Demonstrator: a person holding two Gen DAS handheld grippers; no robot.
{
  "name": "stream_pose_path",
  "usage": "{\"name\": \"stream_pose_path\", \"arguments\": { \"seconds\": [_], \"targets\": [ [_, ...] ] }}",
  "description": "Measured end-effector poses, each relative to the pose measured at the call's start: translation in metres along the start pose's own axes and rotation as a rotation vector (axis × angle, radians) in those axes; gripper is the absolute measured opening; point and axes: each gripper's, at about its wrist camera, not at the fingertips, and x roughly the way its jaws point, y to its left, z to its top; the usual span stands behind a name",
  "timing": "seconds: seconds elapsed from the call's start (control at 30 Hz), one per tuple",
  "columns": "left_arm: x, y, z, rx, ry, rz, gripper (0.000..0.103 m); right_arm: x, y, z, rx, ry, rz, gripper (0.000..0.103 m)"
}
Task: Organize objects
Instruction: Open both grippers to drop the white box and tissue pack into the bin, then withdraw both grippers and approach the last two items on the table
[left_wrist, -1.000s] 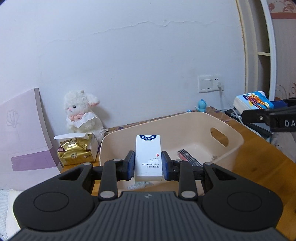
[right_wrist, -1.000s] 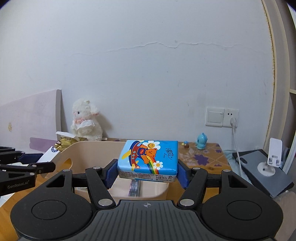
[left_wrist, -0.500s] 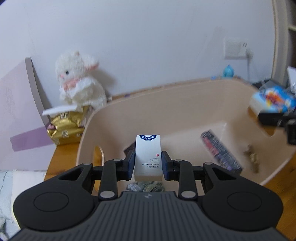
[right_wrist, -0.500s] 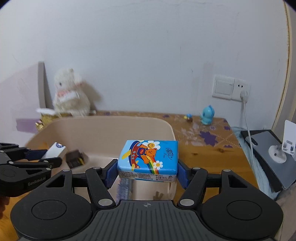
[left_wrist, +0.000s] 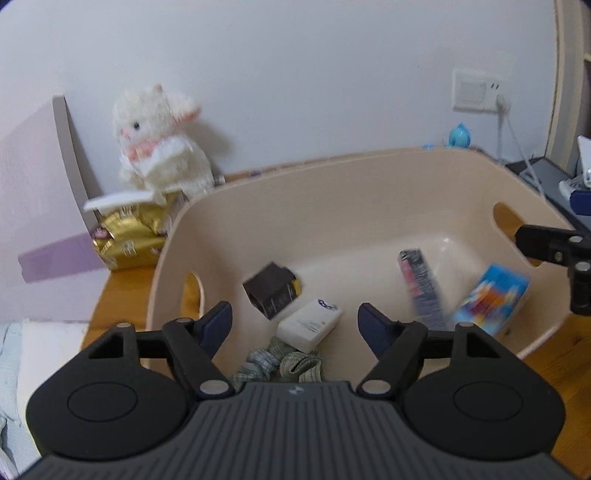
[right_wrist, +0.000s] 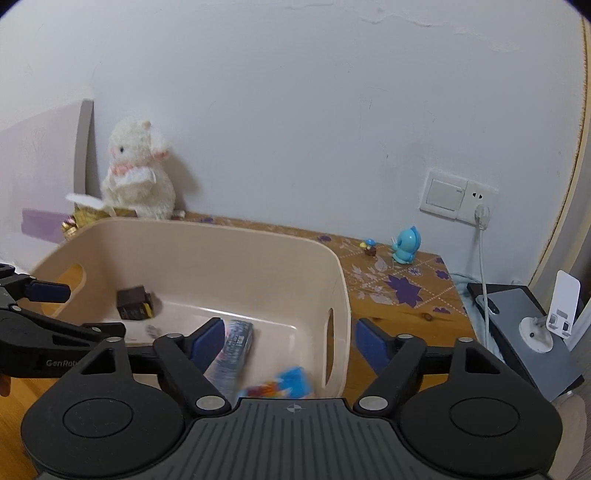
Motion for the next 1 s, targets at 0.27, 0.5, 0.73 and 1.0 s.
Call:
{"name": "stream_pose_path", "arguments": {
  "seconds": [0.27,0.5,0.73,1.0],
  "targets": [
    [-0.048,0.008,-0.007,-0.021,-0.084,0.029,0.085,-0.053,0.002,-0.002,0.023,-0.083,0.029,0.101],
    [-0.082,0.013,-0.033,-0.033,-0.107,0.028,0.086,-0.092,0.001,-0.018,0.024,-0.104,0.053,0.103],
    [-0.103,0.009,-0.067,-0.023,-0.103,0.017,0.087,-0.108,0.013,-0.05,-0.013,-0.073,0.058,0.103],
    [-0.103,0.006,-0.105,-0.009,-0.06,0.012,0.087,-0.106,0.021,-0.088,-0.019,-0.008,0.066,0.103]
  ]
}}
